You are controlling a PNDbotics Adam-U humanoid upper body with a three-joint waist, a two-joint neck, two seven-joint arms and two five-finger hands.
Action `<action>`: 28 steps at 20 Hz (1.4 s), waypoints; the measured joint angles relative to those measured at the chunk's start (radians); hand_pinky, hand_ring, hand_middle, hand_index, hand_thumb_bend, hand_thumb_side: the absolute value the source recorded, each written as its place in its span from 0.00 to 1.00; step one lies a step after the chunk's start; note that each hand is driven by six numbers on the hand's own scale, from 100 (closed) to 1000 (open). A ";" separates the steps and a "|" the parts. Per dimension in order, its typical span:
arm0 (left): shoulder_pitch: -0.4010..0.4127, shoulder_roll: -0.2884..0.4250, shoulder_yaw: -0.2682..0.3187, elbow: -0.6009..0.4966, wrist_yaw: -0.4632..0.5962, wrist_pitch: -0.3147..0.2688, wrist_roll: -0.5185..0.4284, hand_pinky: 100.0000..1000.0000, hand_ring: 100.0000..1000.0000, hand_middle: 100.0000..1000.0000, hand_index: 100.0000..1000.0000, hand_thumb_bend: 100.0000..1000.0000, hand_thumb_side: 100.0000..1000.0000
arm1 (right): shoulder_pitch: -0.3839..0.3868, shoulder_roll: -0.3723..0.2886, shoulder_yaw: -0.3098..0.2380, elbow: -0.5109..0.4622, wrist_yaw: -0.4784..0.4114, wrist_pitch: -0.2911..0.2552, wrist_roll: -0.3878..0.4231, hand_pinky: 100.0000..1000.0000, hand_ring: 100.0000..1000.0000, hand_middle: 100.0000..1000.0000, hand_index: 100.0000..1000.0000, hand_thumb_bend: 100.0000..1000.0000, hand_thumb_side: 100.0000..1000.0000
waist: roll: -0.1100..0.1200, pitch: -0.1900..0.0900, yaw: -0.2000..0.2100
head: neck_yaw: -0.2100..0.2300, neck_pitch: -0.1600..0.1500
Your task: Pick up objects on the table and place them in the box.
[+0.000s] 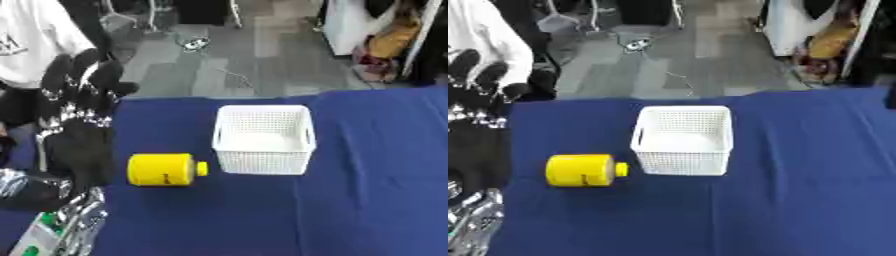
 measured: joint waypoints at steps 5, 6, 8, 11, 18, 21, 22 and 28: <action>0.000 0.000 0.000 0.000 0.000 0.000 0.000 0.73 0.81 0.84 0.91 0.47 1.00 | 0.000 0.000 0.000 0.000 0.000 0.000 0.000 0.29 0.36 0.54 0.75 0.00 1.00 | 0.000 0.000 0.000 | 0.000 0.000; 0.000 0.000 0.000 0.000 0.000 0.000 0.000 0.73 0.81 0.84 0.91 0.47 1.00 | 0.000 0.000 0.000 0.000 0.000 0.000 0.000 0.29 0.36 0.54 0.75 0.00 1.00 | 0.000 0.000 0.000 | 0.000 0.000; 0.000 0.000 0.000 0.000 -0.001 0.001 -0.001 0.70 0.80 0.85 0.91 0.47 1.00 | 0.000 0.000 -0.001 0.000 0.001 -0.002 -0.002 0.29 0.36 0.54 0.74 0.00 1.00 | 0.000 0.000 -0.001 | 0.000 -0.001; 0.000 0.005 0.007 0.000 -0.014 0.012 -0.005 0.35 0.66 0.84 0.94 0.47 1.00 | 0.000 0.000 -0.008 0.000 0.008 -0.008 -0.007 0.29 0.36 0.54 0.74 0.00 1.00 | 0.000 0.000 -0.004 | -0.001 -0.012; 0.011 0.190 0.026 0.000 -0.153 0.171 -0.087 0.28 0.61 0.82 0.96 0.41 0.86 | 0.001 -0.005 -0.012 0.000 0.020 -0.010 -0.016 0.29 0.36 0.54 0.74 0.00 1.00 | 0.010 -0.003 -0.001 | -0.010 -0.014; 0.009 0.285 0.031 -0.001 -0.255 0.274 -0.149 0.31 0.63 0.82 0.95 0.44 0.81 | 0.006 -0.012 -0.012 0.000 0.021 -0.009 -0.018 0.29 0.36 0.54 0.75 0.00 1.00 | 0.013 -0.007 0.000 | -0.013 -0.011; 0.008 0.316 0.032 -0.001 -0.293 0.301 -0.165 0.32 0.64 0.82 0.94 0.45 0.79 | 0.009 -0.013 -0.011 0.000 0.021 -0.008 -0.018 0.29 0.36 0.54 0.75 0.00 1.00 | 0.015 -0.008 0.000 | -0.015 -0.008; -0.019 0.474 0.036 -0.004 -0.507 0.441 -0.251 0.39 0.68 0.82 0.93 0.52 0.76 | 0.010 -0.022 -0.006 0.000 0.021 -0.002 -0.015 0.29 0.36 0.54 0.74 0.00 1.00 | 0.025 -0.013 -0.004 | -0.018 0.000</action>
